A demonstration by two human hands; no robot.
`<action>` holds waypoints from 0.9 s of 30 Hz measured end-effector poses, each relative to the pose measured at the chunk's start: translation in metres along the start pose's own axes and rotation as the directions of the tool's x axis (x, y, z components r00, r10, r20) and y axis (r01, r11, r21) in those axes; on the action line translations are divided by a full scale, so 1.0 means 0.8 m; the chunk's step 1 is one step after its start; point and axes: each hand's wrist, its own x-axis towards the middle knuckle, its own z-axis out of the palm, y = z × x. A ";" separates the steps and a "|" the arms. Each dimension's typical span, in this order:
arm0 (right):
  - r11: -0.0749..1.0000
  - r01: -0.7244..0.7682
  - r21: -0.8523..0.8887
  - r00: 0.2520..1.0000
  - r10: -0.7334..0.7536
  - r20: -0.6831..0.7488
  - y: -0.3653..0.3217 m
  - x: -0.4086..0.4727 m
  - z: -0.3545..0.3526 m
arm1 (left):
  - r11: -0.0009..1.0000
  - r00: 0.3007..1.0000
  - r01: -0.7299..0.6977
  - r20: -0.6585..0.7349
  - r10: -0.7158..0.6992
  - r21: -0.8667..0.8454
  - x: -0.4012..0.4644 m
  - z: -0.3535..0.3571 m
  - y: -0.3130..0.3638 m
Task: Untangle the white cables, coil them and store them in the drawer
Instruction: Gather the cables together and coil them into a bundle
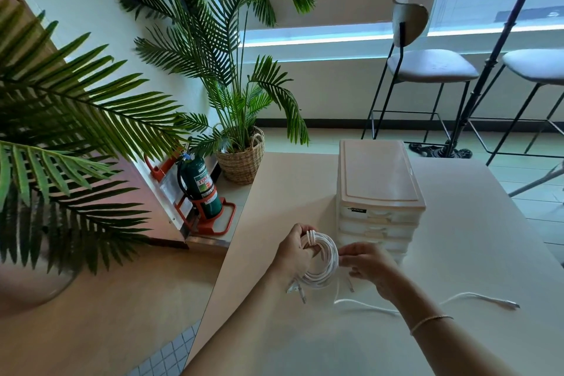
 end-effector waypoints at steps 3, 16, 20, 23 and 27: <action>1.000 -0.006 -0.009 1.000 0.006 0.009 -0.002 0.002 -0.002 | 1.000 1.000 -0.008 0.024 0.008 0.017 -0.001 -0.003 0.001; 0.985 -0.118 0.123 0.960 0.082 0.268 0.011 -0.003 0.001 | 0.998 0.988 -0.018 0.154 0.027 -0.058 -0.002 0.001 0.016; 0.976 -0.138 0.167 0.951 0.084 0.298 0.009 -0.004 0.000 | 0.996 0.985 -0.012 0.170 0.026 -0.084 -0.001 -0.002 0.020; 0.958 -0.171 0.229 0.953 0.101 0.286 0.011 -0.004 -0.001 | 0.991 0.984 0.016 0.179 0.009 -0.136 -0.004 -0.002 0.020; 0.851 -0.291 0.437 0.931 0.146 0.334 0.019 -0.003 -0.002 | 0.976 0.978 0.047 0.206 -0.002 -0.214 -0.005 -0.004 0.023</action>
